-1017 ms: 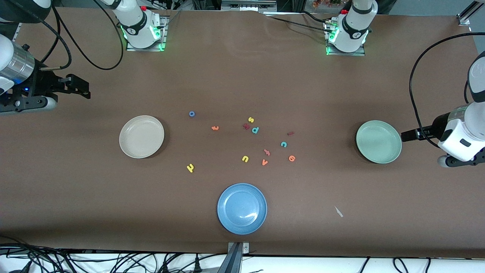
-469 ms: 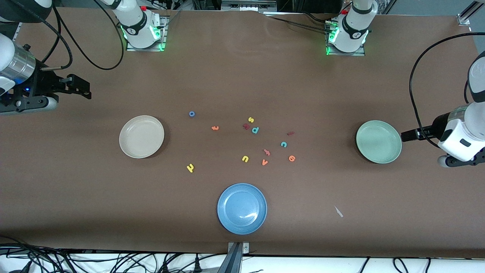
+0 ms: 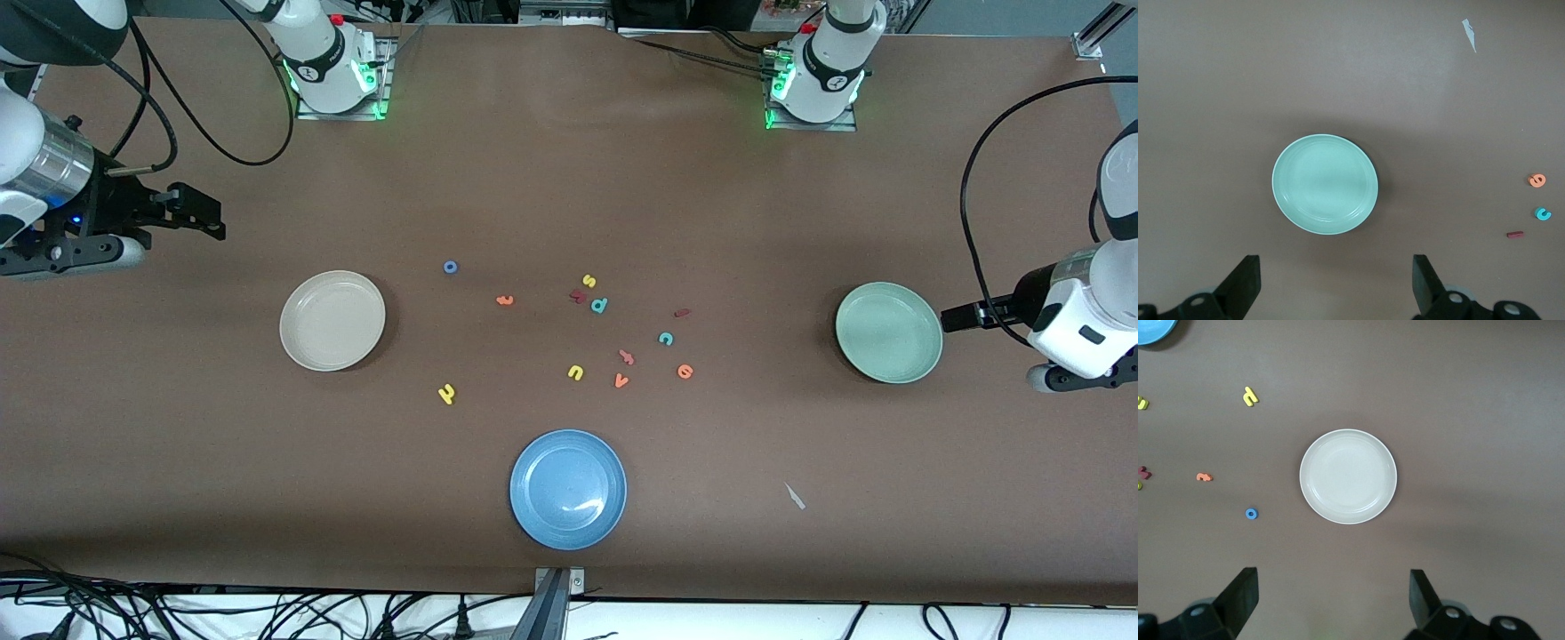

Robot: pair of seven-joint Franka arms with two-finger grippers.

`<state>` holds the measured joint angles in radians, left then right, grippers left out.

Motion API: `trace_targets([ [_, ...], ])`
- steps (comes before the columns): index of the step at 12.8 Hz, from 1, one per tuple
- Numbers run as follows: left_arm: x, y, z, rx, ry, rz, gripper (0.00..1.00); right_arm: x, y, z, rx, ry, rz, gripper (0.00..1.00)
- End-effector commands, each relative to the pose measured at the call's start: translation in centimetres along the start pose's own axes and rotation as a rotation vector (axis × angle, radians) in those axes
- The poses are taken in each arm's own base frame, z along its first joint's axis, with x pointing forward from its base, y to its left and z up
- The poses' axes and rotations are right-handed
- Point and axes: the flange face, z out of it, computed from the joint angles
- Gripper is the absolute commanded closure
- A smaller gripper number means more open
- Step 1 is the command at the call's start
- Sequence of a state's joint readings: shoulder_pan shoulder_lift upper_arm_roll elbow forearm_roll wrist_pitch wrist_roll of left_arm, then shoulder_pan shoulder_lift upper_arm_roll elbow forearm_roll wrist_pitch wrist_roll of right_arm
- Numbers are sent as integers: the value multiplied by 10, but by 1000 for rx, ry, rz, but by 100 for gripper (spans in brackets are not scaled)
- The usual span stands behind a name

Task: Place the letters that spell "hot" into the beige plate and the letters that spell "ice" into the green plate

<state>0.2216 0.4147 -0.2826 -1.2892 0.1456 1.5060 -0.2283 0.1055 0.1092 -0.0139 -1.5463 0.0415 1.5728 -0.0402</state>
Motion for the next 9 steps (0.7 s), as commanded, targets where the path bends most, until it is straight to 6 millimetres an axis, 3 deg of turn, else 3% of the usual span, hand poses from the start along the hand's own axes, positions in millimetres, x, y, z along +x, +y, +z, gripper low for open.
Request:
trace_targets([
  [1, -4, 3, -1, 16, -1, -4, 0, 2, -1, -2, 20, 7, -2, 0],
  [9, -4, 4, -1, 17, -1, -3, 0, 1, 4, -5, 1, 13, 16, 0],
])
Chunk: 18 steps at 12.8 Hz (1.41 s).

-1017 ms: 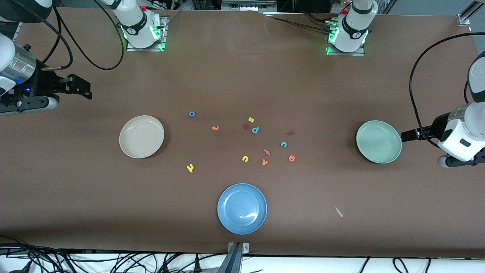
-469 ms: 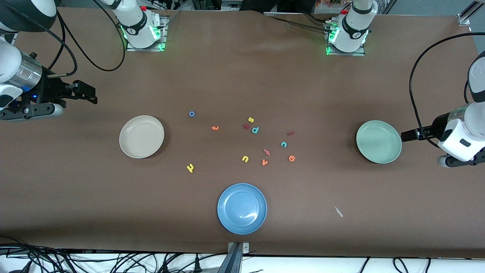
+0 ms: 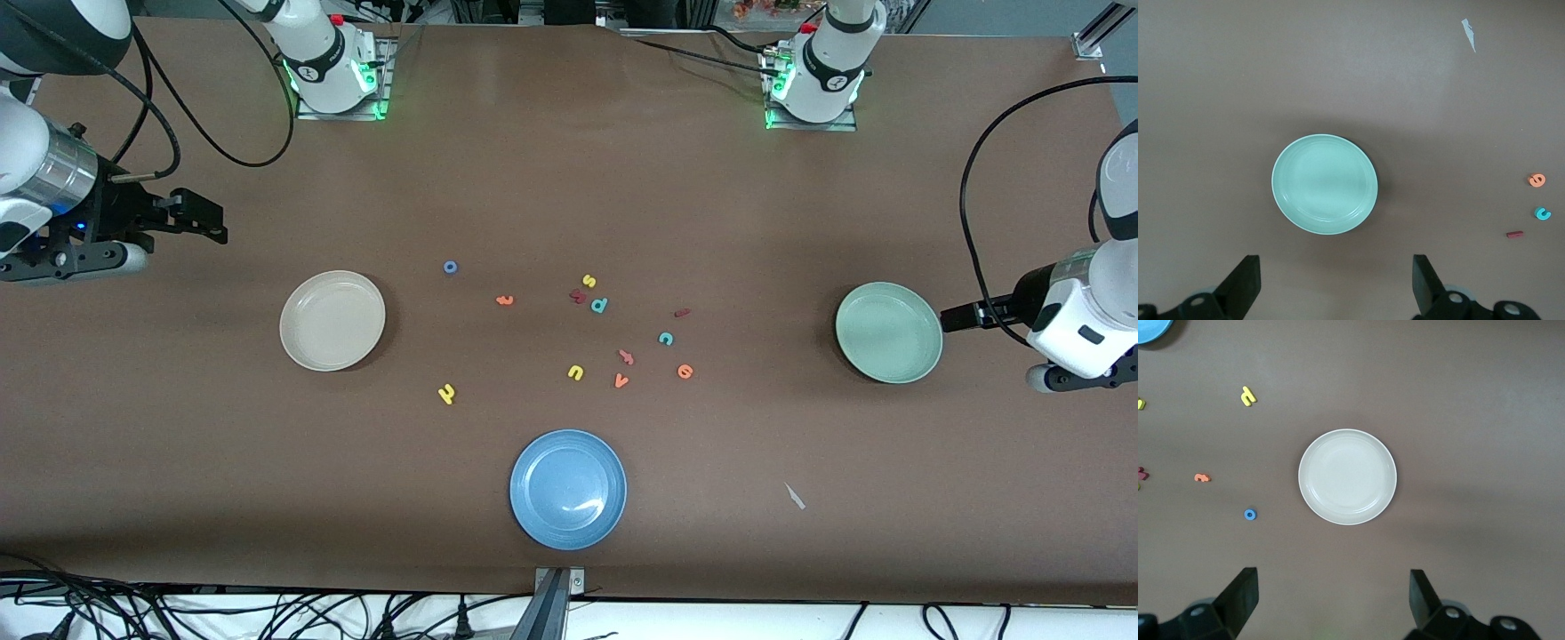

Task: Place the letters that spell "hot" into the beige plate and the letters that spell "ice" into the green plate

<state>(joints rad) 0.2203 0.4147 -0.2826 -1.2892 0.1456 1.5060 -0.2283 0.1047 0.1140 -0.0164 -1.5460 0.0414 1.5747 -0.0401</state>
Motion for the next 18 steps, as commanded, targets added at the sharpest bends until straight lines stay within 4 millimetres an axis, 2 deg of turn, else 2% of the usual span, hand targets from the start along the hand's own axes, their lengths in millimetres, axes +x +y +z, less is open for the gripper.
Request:
trace_targets([
  [1, -4, 3, -1, 16, -1, -4, 0, -1, 3, -9, -5, 24, 16, 0],
  [6, -4, 3, -1, 16, -1, -4, 0, -1, 10, -11, -47, 35, 20, 0],
  [16, -4, 2, -1, 16, -1, -6, 0, 1, 11, -6, -51, 27, 19, 0],
  [18, -4, 2, -1, 16, -1, -6, 0, 2, 4, -1, -96, 13, -2, 0],
])
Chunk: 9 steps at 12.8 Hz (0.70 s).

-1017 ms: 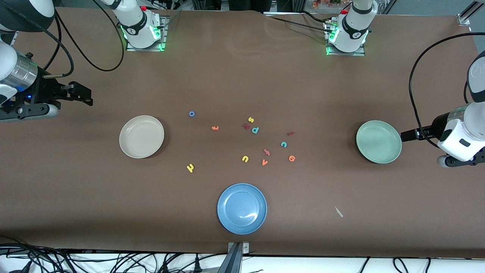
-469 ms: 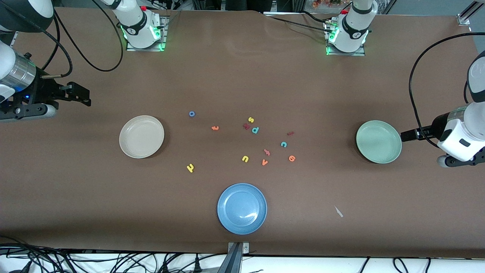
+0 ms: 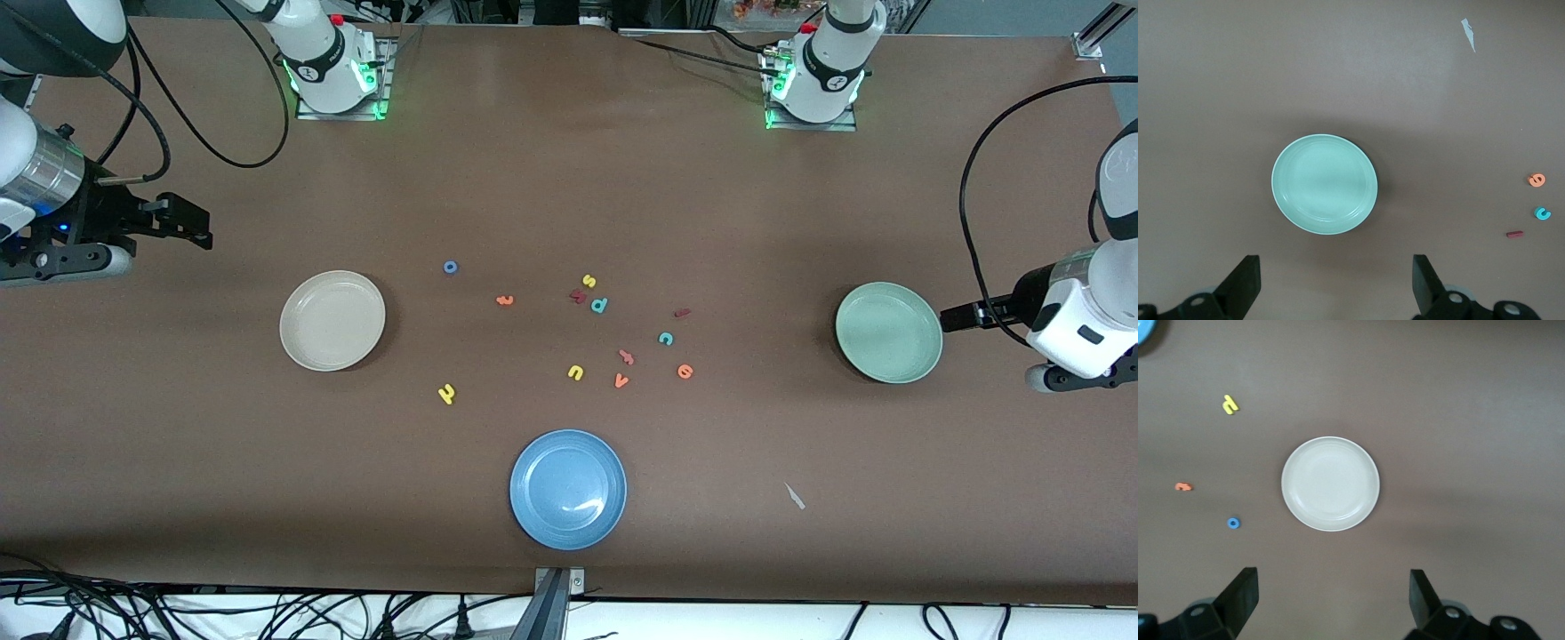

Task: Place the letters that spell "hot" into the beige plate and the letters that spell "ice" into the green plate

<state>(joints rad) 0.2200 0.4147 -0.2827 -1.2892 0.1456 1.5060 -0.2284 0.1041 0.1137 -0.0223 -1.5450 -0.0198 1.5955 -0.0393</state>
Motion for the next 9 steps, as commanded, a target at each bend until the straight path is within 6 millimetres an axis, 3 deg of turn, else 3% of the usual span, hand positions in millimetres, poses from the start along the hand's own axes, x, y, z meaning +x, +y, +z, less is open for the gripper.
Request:
trace_targets([
  [1, -4, 3, -1, 16, -1, -4, 0, 0, -11, 2, -33, -6, -16, 0],
  [4, -3, 5, 1, 14, -5, -6, 0, 3, -14, 5, -30, -4, -18, 0],
  [5, -5, 13, 1, 11, -5, -4, 0, 8, -23, 10, -16, -5, -30, 0],
  [8, -9, 59, 10, 19, -10, -46, 0, 18, -40, 25, 52, -23, -42, 0],
  [9, -11, 77, 14, 25, -14, -51, 0, 22, -63, 35, 46, -38, -78, 0],
])
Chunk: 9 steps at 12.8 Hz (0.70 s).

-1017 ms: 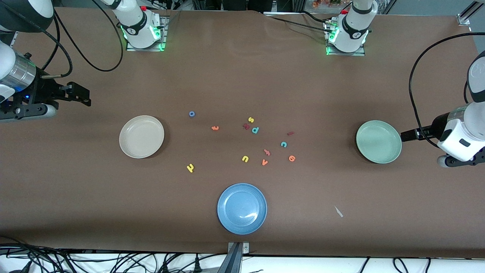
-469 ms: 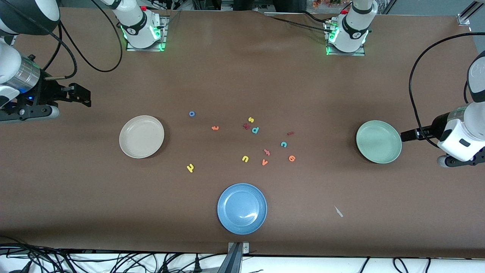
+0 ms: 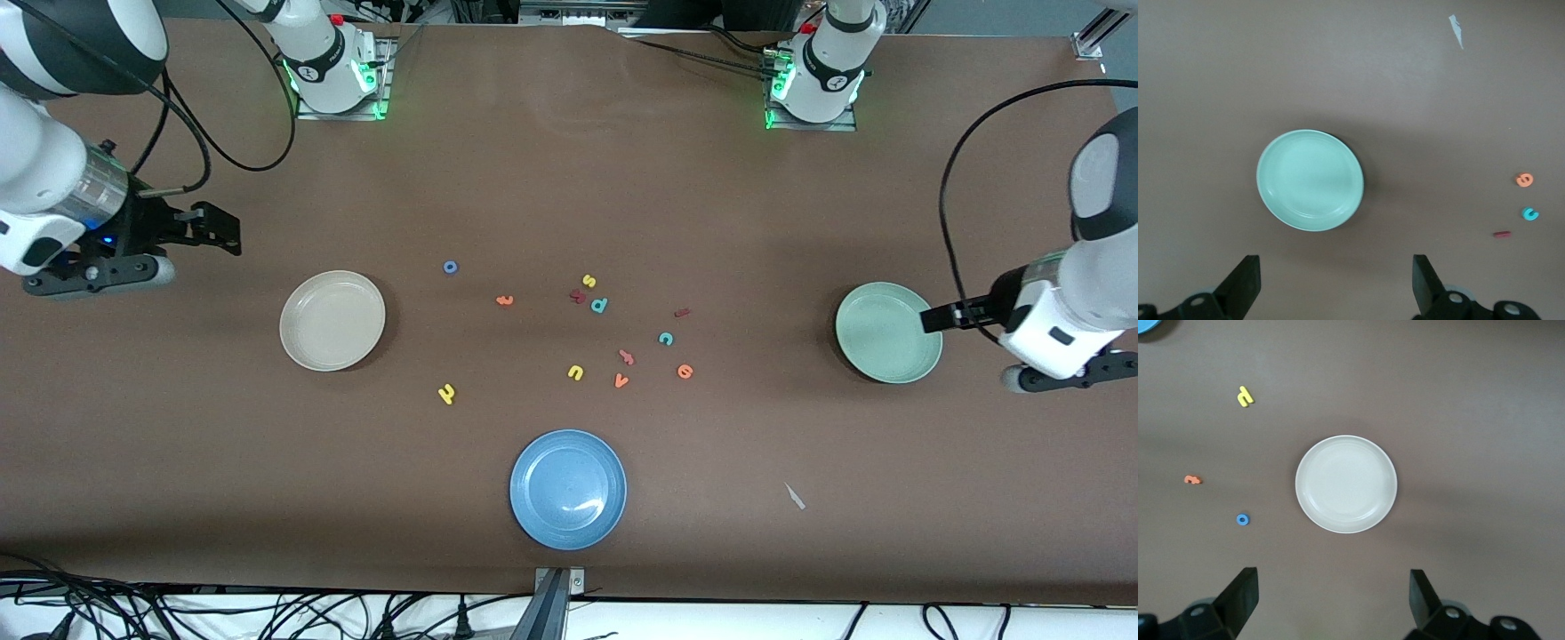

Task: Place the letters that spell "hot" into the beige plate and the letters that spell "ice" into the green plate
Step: 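Reach the right gripper to the blue ring while the left gripper reaches the pink bar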

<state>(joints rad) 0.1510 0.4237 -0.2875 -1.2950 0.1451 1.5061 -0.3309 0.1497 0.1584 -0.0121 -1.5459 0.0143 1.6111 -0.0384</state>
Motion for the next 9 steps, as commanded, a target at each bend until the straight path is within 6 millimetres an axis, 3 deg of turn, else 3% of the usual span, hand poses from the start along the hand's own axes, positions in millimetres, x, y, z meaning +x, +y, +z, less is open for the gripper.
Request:
trace_targets([
  [1, -7, 46, 15, 15, -16, -23, 0, 14, -49, 20, 7, -21, -64, 0],
  [4, -4, 85, 45, -65, -64, -88, 0, 30, -90, 52, 7, -28, -13, 0],
  [7, -16, 132, 106, -72, -64, -122, 0, 41, -129, 75, 55, -15, 33, 0],
  [9, -26, 151, 148, -81, -59, -129, 0, 45, -148, 97, 66, -24, 72, 0],
])
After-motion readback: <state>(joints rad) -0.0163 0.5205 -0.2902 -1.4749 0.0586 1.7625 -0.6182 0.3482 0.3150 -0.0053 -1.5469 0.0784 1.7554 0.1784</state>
